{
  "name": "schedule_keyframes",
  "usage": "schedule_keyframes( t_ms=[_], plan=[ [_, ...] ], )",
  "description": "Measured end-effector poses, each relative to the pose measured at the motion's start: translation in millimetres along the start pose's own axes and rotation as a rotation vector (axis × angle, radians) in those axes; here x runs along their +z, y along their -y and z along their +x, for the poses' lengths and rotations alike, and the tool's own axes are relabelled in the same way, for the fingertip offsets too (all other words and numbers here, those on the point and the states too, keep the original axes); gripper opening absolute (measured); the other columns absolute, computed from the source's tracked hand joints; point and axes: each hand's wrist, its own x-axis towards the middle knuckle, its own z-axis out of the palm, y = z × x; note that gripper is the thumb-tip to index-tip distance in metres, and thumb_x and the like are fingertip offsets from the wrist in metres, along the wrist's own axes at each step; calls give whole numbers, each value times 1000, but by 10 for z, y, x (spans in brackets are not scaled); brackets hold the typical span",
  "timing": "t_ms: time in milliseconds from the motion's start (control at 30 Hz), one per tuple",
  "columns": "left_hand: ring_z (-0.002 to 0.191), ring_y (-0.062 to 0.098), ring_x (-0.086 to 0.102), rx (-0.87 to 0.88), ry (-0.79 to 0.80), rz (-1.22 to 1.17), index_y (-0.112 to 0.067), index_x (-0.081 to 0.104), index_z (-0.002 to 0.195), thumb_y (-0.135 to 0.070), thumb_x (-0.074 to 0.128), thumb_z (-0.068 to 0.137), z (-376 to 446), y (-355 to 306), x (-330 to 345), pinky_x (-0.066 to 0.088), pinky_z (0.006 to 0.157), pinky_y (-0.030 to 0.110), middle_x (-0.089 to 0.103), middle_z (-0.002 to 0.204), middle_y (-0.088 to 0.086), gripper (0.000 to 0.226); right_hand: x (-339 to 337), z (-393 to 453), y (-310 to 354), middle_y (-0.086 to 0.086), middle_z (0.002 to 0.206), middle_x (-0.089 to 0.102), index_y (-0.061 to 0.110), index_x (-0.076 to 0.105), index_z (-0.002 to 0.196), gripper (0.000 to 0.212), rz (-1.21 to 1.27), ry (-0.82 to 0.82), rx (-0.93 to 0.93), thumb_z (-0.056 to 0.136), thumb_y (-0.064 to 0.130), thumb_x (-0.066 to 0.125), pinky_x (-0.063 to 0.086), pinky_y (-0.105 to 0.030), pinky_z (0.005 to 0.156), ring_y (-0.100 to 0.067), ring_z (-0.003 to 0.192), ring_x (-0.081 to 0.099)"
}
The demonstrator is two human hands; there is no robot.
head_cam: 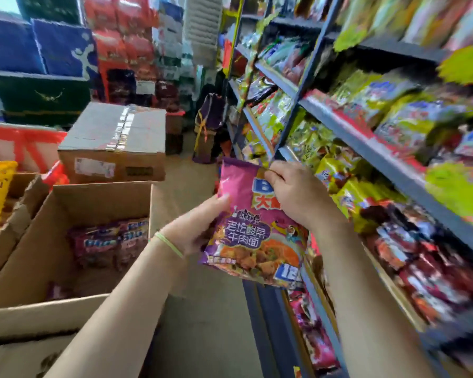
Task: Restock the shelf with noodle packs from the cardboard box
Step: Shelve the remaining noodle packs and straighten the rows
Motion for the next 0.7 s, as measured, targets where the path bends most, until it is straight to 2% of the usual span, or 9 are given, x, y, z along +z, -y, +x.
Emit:
schedule_keyframes(
  t_ms=[100,167,233,333,400,467,533,600,700],
  plan=[
    [80,22,75,67,84,119,-10,60,117,-23,81,67,136,219,875,62,73,34,76,97,11,56,-512,-570,-456,-12,105,63,17,67,102,25,-82,-142,137,101,34,49,46,-44,82,-36,103,58],
    [70,21,73,63,94,92,-10,66,103,-14,66,73,210,401,1464,62,67,33,76,87,11,30,-877,-1019,-749,-12,101,60,13,64,99,24,-129,-314,203,99,35,53,45,-44,78,-36,96,58],
    [67,23,71,29,137,49,-9,73,90,-12,72,70,310,625,1970,60,70,36,75,83,13,21,-1234,-1542,-1001,-11,105,56,10,58,109,27,-123,-492,241,96,35,56,45,-44,81,-31,97,56],
    [80,31,70,-47,203,-10,-1,73,103,-25,78,62,363,930,2675,55,88,47,73,94,19,48,-1723,-2366,-1255,-8,119,55,16,48,124,47,90,-618,399,88,42,62,45,-35,91,-22,108,56],
    [78,30,72,-15,269,-63,1,67,113,-26,83,57,368,1062,3120,58,80,44,74,94,18,65,-2035,-2896,-1310,-1,118,59,25,43,125,56,340,-664,547,83,50,70,46,-20,85,-10,102,61],
    [73,28,73,7,374,-51,3,62,117,-28,87,53,367,1145,3560,61,68,38,74,90,18,75,-2311,-3352,-1304,10,114,64,27,46,128,62,505,-629,668,79,55,74,47,-15,84,2,95,62],
    [61,20,71,48,445,-7,2,59,115,-22,77,66,359,1197,3968,58,58,26,73,75,13,57,-2520,-3700,-1297,15,107,70,26,52,128,57,655,-609,694,78,47,72,51,-12,79,8,85,66],
    [65,18,72,92,504,35,-2,60,113,-21,73,68,365,1228,4316,58,62,24,73,76,10,50,-2698,-3950,-1296,14,99,75,24,57,124,54,723,-689,687,78,37,80,56,-18,78,2,83,71],
    [89,28,72,25,642,85,-3,62,120,-34,77,61,408,1197,4734,58,87,43,73,102,16,68,-2897,-4158,-1330,16,106,74,31,62,123,58,617,-871,743,71,50,80,55,-34,92,-7,97,71]
  ],
)
